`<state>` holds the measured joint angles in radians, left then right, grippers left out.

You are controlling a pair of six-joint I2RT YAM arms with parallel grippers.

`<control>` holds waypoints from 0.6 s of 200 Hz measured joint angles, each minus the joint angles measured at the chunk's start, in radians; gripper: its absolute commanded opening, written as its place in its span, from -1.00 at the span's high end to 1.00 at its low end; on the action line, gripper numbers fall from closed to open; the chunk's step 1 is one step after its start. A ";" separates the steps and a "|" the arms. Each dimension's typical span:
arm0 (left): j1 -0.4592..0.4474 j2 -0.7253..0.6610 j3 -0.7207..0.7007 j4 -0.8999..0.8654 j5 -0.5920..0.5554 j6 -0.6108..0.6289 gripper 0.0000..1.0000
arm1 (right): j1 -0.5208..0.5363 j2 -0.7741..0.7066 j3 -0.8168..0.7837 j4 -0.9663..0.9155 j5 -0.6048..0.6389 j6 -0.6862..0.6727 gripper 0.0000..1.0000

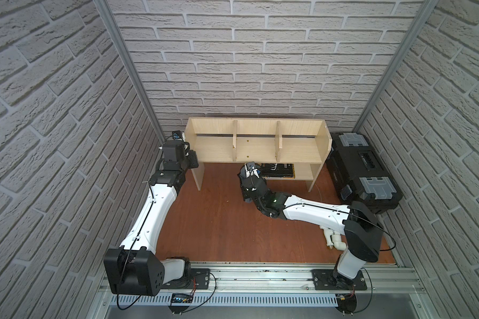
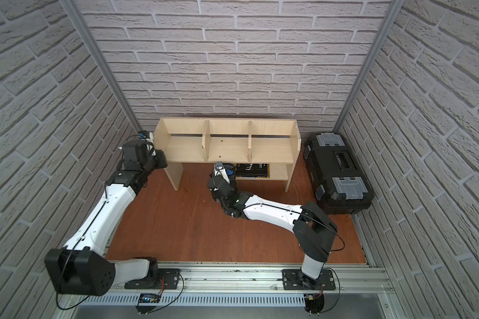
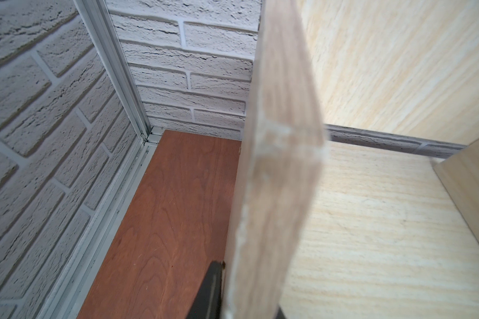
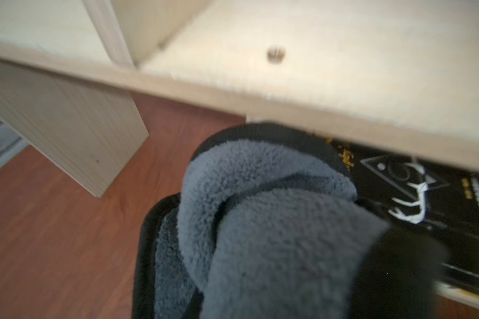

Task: Wipe the bookshelf clean with a cloth
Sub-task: Wipe the dust from the shelf.

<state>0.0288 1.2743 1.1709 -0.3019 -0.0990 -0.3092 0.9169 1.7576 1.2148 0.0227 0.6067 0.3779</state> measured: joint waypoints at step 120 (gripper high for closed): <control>0.000 -0.008 -0.011 0.011 -0.001 0.048 0.77 | -0.003 -0.084 0.057 -0.019 -0.020 -0.071 0.95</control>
<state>0.0288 1.2667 1.1595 -0.2909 -0.0998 -0.2615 0.9134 1.6737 1.2716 0.0040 0.5865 0.3065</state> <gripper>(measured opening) 0.174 0.114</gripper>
